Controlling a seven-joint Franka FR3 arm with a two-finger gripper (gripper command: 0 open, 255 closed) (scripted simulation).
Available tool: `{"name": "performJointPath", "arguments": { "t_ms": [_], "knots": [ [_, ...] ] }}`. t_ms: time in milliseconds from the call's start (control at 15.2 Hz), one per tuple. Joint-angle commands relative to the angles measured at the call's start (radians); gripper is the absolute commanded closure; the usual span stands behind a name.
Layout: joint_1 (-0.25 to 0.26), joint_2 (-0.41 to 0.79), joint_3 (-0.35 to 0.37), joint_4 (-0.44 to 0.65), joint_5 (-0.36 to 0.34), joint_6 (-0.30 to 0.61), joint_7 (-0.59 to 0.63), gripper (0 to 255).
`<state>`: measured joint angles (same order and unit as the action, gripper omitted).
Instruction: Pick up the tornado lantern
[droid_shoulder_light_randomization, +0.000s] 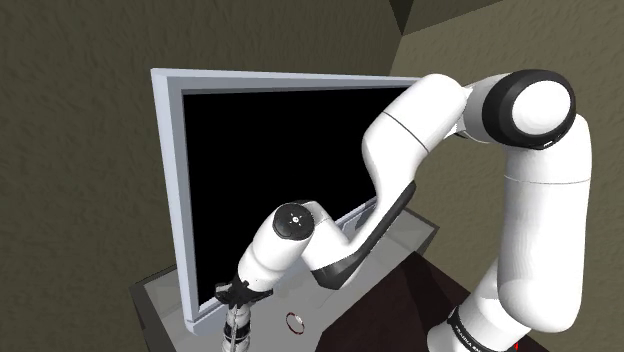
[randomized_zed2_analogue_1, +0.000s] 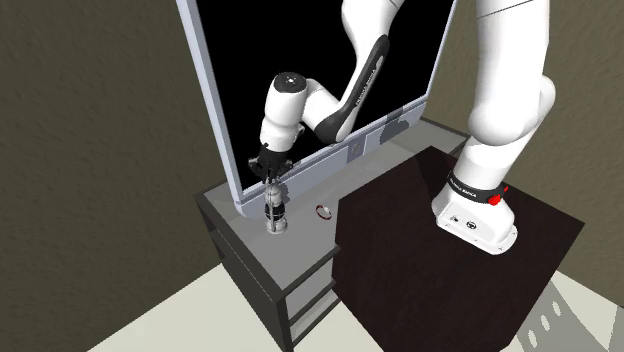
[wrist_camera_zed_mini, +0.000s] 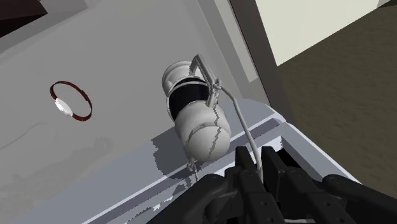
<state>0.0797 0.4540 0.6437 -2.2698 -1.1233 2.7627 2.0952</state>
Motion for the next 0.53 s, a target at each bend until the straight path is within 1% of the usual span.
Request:
{"name": "performJointPath", "arguments": {
  "t_ms": [0,330,462],
  "knots": [
    [0.000,0.001,-0.001,0.000,-0.001,0.000,0.000,255],
    [-0.001,-0.003,0.002,-0.003,0.003,0.000,-0.001,255],
    [-0.024,-0.029,0.030,-0.014,0.047,-0.007,-0.037,255]
  ]
}}
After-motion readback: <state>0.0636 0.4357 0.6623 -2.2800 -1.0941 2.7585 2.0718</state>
